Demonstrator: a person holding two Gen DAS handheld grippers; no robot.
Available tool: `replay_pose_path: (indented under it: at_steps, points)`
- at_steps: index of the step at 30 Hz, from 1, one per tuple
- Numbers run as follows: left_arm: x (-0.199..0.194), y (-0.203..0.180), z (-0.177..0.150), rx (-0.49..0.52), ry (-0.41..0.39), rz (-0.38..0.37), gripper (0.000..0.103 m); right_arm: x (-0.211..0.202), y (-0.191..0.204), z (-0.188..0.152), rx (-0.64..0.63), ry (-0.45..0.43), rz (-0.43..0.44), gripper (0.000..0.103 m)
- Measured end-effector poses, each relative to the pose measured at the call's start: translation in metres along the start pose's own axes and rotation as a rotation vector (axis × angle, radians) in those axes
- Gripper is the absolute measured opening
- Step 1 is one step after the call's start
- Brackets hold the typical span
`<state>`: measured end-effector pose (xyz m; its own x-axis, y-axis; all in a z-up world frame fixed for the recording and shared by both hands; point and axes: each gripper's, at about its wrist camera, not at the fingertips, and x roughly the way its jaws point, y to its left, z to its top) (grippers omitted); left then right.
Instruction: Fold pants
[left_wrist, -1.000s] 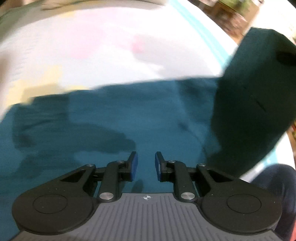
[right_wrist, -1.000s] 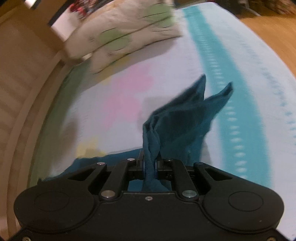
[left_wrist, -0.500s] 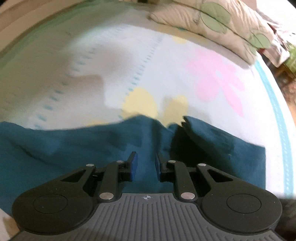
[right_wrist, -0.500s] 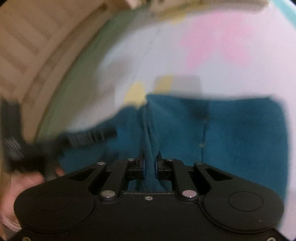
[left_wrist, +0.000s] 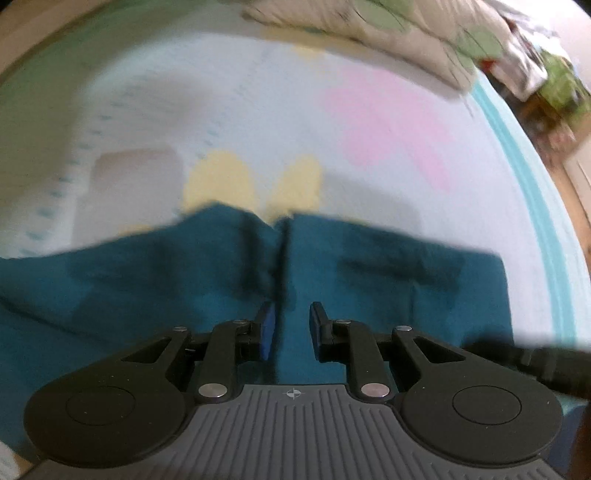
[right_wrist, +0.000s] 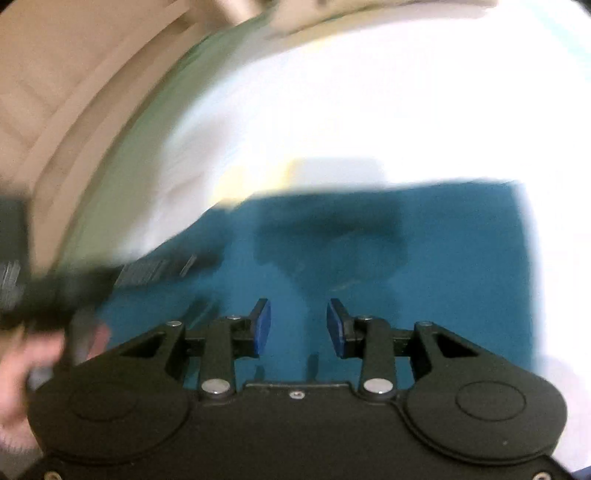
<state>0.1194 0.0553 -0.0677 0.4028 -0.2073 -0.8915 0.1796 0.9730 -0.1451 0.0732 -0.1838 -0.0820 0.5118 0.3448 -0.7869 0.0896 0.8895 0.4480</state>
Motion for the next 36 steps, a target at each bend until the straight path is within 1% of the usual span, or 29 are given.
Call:
replay_pose_path:
  at_steps: [3, 5, 7, 8, 10, 11, 14, 17, 21, 25, 26, 27, 31, 33, 35, 36]
  points:
    - [0.017, -0.017, -0.009, 0.074, 0.070, -0.008, 0.020, -0.001, -0.040, 0.015, 0.096, -0.041, -0.102, 0.050]
    - [0.028, -0.028, -0.016, 0.123, 0.114, -0.014, 0.020, 0.005, -0.056, 0.022, 0.126, -0.038, -0.164, 0.050]
    - [0.038, -0.036, -0.021, 0.151, 0.143, -0.013, 0.020, 0.016, -0.070, 0.028, 0.149, -0.030, -0.192, 0.050]
    - [0.042, -0.039, -0.024, 0.165, 0.147, -0.007, 0.020, 0.021, -0.076, 0.031, 0.160, -0.027, -0.202, 0.049]
    - [0.043, -0.047, -0.026, 0.207, 0.131, 0.008, 0.020, 0.030, -0.081, 0.037, 0.162, -0.015, -0.217, 0.049]
    - [0.043, -0.049, -0.027, 0.220, 0.130, 0.005, 0.020, 0.036, -0.084, 0.041, 0.159, -0.015, -0.232, 0.049]
    - [0.044, -0.048, -0.029, 0.216, 0.136, -0.014, 0.020, 0.050, -0.089, 0.044, 0.158, -0.026, -0.291, 0.049]
    - [0.044, -0.044, -0.029, 0.203, 0.137, -0.023, 0.020, 0.054, -0.094, 0.048, 0.157, -0.066, -0.302, 0.049]
    - [0.045, -0.037, -0.026, 0.176, 0.143, -0.038, 0.020, 0.053, -0.093, 0.054, 0.136, -0.061, -0.318, 0.049]
    - [0.046, -0.027, -0.023, 0.169, 0.143, -0.045, 0.020, 0.034, -0.089, 0.054, 0.167, -0.077, -0.298, 0.050]
    - [0.047, -0.028, -0.023, 0.168, 0.144, -0.043, 0.020, 0.027, -0.085, 0.052, 0.168, -0.076, -0.291, 0.052]
    - [0.046, -0.027, -0.023, 0.168, 0.144, -0.041, 0.020, 0.026, -0.086, 0.054, 0.169, -0.067, -0.285, 0.054]
    - [0.046, -0.028, -0.023, 0.182, 0.142, -0.030, 0.020, 0.013, -0.076, 0.037, 0.184, -0.005, -0.247, 0.054]
    - [0.050, -0.031, -0.026, 0.188, 0.139, -0.029, 0.020, 0.012, -0.076, 0.025, 0.226, 0.023, -0.254, 0.054]
    - [0.051, -0.034, -0.027, 0.184, 0.140, -0.031, 0.020, 0.010, -0.076, 0.011, 0.275, 0.036, -0.230, 0.054]
    - [0.050, -0.035, -0.027, 0.180, 0.140, -0.032, 0.020, 0.011, -0.076, 0.006, 0.287, 0.060, -0.215, 0.054]
